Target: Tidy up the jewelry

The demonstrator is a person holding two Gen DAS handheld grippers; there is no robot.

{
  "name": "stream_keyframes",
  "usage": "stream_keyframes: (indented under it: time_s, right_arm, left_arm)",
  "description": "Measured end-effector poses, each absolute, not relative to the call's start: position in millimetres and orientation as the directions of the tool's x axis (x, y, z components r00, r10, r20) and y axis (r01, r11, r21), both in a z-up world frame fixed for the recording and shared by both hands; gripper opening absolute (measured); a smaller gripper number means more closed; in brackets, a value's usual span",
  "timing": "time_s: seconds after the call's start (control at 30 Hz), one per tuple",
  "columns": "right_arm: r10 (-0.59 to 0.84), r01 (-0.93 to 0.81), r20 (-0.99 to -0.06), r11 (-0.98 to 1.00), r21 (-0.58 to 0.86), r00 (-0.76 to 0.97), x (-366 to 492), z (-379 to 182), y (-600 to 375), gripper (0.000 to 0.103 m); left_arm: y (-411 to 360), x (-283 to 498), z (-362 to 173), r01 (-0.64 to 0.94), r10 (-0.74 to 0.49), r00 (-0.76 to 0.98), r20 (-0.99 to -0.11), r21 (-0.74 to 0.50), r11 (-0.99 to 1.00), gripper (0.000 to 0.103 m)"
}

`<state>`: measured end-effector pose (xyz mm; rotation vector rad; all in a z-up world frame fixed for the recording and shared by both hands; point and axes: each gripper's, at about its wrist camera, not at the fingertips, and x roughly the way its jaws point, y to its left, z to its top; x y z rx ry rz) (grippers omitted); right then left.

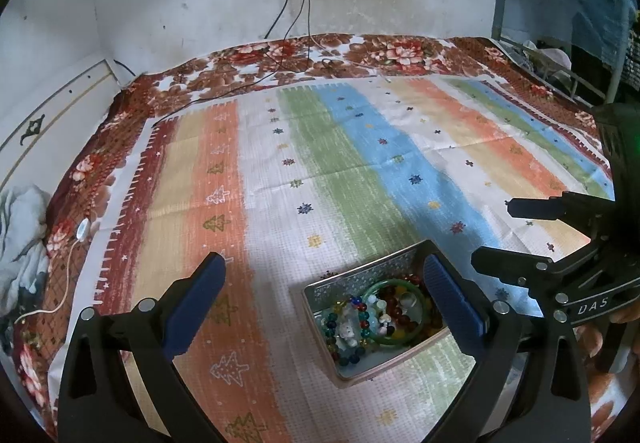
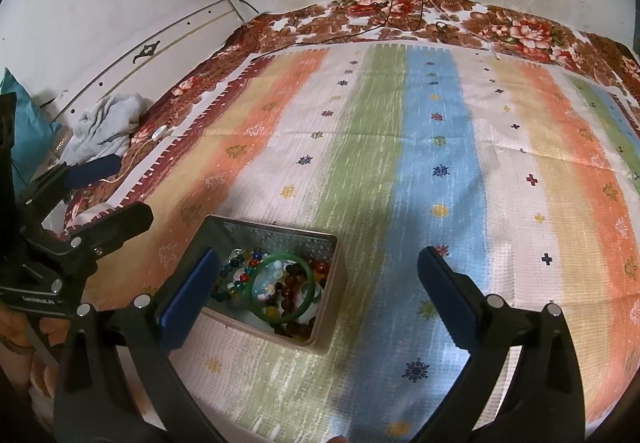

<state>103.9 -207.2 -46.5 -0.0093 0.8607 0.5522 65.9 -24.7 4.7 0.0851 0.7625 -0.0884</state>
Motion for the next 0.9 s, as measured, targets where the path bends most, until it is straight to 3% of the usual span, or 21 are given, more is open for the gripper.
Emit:
stream_keyframes:
  time_s: [0.9]
  right_arm:
    - [0.455,-0.468,-0.726,0.859,0.206,0.516,104.1,-49.9,-204.1,0.098]
  left_arm:
    - [-27.1,67.5,-0.8,0.117,-0.05,0.707,-0.705,0.046,0.992,0.097]
